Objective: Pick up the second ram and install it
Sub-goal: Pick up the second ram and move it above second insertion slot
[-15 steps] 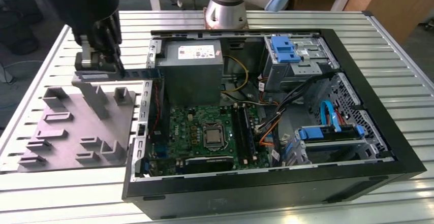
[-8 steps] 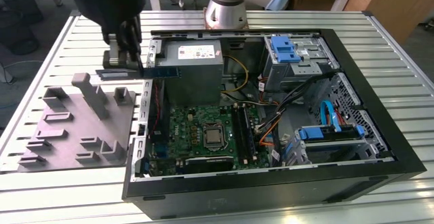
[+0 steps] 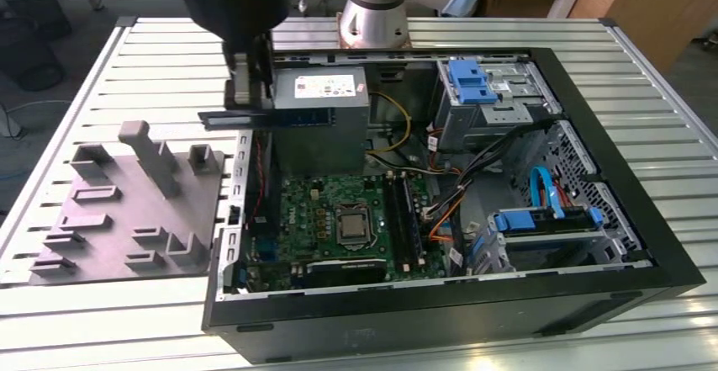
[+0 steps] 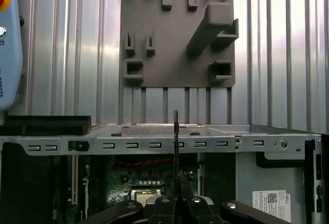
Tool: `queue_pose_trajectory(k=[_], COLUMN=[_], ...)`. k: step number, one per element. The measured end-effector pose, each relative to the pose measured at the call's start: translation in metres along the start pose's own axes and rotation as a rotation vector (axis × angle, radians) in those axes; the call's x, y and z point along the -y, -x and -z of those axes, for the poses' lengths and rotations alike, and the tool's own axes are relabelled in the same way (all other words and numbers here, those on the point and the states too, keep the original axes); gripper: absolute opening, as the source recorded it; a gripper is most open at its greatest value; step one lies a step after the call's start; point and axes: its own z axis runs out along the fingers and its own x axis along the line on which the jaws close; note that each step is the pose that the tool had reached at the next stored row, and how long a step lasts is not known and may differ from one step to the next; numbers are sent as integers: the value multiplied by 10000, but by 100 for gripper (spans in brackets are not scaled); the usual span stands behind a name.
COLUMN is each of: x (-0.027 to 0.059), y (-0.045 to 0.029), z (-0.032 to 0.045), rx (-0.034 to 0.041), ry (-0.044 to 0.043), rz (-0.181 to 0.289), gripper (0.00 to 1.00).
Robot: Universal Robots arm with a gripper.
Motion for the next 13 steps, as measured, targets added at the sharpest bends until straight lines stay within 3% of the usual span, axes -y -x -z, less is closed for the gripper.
queue_pose_trajectory(k=[13], x=[593], y=[26], z=[-100], rx=[1], ry=[18], rz=[-1], gripper=[14])
